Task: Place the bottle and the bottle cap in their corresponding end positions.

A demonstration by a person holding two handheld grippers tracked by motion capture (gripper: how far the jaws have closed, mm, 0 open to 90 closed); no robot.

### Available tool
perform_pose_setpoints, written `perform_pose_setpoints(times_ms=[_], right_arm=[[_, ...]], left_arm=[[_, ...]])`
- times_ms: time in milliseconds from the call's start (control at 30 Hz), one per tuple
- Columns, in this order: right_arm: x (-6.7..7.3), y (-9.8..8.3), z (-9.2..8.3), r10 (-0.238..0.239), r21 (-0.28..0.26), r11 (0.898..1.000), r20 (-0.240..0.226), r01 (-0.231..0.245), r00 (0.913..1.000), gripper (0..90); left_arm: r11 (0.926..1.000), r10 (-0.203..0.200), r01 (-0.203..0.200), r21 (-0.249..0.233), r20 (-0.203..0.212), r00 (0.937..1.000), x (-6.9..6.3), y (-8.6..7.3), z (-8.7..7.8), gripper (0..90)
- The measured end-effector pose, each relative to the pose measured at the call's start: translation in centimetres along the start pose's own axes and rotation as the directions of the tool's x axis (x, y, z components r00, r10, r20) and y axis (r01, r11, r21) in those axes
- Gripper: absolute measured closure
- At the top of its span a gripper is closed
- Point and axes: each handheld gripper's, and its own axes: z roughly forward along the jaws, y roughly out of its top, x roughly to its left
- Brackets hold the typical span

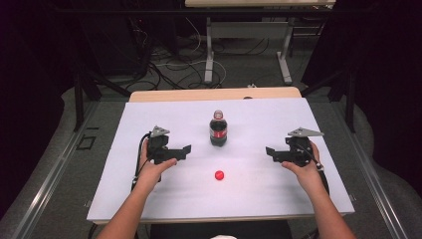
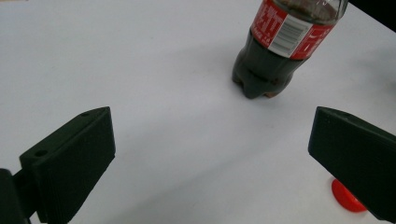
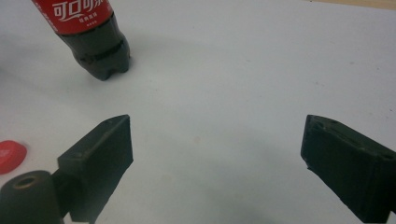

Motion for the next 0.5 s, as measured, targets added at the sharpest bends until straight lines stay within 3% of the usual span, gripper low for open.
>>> perform_pose_setpoints(times_ms=[100, 233, 500], right_arm=[[-0.1, -0.6, -0.6, 0.006, 0.01, 1.0, 0.005, -0.006, 1.0, 1.7], [-0.5, -1.4, -1.5, 0.011, 0.009, 1.0, 0.014, -0.011, 0.9998, 0.5], [-1.7, -3.0, -2.4, 0.08, -0.002, 0.997, 0.051, -0.08, 0.9955, 0.5]], left_arm=[[0.9995, -0.031, 0.031, -0.008, -0.015, 0.9994, 0.6, -0.9, -0.9, 0.8], [0.999, -0.044, 0.044, -0.006, -0.035, 0.9984, 1.5, -2.1, -2.2, 0.8], [0.9945, -0.104, 0.104, -0.011, -0.034, 0.9939, 3.0, -4.2, -3.5, 0.8]])
